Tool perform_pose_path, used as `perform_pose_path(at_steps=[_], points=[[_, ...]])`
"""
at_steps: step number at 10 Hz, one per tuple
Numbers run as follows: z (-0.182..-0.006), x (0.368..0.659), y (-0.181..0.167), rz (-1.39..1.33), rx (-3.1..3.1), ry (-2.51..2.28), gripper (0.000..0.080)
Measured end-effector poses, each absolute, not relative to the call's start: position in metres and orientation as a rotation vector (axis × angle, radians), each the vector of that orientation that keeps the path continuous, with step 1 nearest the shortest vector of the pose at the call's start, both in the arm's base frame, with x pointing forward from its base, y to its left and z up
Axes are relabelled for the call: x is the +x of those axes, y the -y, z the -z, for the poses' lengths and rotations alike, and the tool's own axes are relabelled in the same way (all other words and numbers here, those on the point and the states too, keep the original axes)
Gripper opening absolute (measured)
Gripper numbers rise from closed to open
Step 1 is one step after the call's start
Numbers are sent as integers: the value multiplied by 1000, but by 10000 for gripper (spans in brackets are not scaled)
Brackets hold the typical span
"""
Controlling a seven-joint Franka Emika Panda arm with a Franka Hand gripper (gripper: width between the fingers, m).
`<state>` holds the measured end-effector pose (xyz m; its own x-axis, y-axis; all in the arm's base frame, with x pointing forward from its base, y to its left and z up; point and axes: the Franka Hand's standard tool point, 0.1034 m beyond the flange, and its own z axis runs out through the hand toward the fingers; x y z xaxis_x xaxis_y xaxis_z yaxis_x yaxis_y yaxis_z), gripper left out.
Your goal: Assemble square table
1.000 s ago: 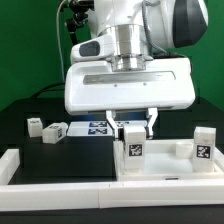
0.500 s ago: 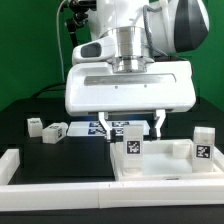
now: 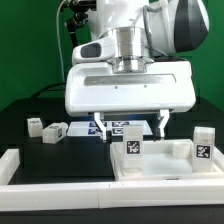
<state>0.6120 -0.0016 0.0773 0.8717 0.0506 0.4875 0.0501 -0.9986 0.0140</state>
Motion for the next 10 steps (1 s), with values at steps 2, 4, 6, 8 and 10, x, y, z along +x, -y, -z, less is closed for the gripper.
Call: perform_pose_path(at_steps=[2,4,6,8,10], points=[[-77,612,0,-776,3053,-60,649],[-85,613,-9,-588,3179,109,649],[-85,618,-7,-481,3216,176,649],[-81,616,-3,-304,3281,181,649],[-81,617,0,-277,3291,193,649]])
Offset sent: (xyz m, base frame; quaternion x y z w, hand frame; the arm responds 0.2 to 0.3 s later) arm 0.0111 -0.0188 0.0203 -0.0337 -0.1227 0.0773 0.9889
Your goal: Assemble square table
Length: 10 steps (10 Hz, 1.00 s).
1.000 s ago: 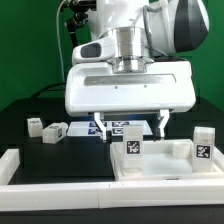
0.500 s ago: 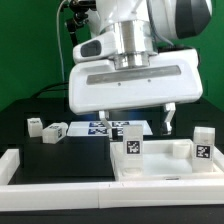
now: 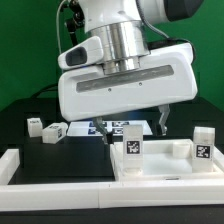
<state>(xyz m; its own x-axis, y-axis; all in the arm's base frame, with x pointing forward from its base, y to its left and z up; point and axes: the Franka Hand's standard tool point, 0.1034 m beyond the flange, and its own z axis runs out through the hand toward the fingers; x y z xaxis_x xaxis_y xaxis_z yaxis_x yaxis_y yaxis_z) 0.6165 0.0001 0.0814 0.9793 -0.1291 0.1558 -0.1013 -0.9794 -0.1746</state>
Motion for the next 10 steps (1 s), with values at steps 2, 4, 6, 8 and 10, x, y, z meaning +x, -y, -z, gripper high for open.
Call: perform_pose_path(at_steps=[2,4,6,8,10], points=[[-81,616,0,248,-2960,-174,649],[-78,610,5,157,-2966,-210,649],[-78,613,9,119,-2991,-222,649],[-77,612,10,117,-2991,-223,416],[-77,612,9,102,-2961,-433,288]])
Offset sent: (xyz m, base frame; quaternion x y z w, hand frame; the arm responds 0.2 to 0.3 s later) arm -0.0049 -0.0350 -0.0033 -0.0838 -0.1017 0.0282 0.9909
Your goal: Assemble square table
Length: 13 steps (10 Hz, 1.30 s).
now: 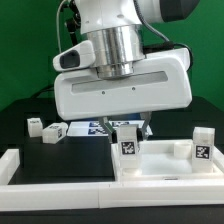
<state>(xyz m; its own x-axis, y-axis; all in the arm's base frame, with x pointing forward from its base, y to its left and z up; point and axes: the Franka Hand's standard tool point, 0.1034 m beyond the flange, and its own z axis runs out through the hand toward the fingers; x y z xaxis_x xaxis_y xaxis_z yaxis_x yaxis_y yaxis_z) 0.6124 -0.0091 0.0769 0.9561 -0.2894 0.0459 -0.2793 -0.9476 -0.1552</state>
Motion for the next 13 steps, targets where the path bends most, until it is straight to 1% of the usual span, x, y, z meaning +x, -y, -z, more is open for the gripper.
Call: perform_pose_path(at_steps=[3,6,10,11,13], points=[[-77,613,7,78,-2883,-747,288],[-75,614,1,44,-2726,-1197,288],[-75,616,-9,14,-2255,-1905,291],[-75,617,-9,10,-2114,-2031,291],[-74,617,-9,0,-2050,-2078,291]])
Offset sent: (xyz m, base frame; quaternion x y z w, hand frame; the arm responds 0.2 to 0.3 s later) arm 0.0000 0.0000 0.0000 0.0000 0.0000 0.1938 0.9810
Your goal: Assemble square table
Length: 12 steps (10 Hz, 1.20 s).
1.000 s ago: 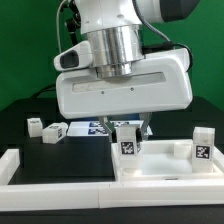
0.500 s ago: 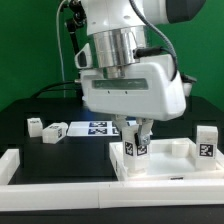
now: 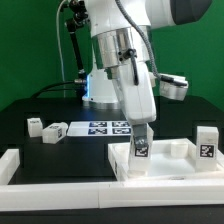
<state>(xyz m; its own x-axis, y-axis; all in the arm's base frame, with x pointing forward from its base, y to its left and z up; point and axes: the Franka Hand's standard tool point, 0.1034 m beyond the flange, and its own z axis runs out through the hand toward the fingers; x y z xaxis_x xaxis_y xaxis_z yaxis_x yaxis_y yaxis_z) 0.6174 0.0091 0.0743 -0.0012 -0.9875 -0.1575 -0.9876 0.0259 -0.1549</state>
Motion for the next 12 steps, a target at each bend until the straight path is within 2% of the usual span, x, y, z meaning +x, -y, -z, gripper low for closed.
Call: perform_pose_path(at_steps=[1,2,3,4,8,11,12], points=[[-74,617,-9,4,-2081,-2047,385],[-74,617,-9,12,-2131,-1995,561],[-76,620,-11,48,-2303,-1807,561],[-77,620,-13,70,-2440,-1618,631],[-76,618,-12,116,-2686,-1194,648],[-77,621,-11,180,-2936,-580,648],[-77,621,-11,181,-2937,-576,648]])
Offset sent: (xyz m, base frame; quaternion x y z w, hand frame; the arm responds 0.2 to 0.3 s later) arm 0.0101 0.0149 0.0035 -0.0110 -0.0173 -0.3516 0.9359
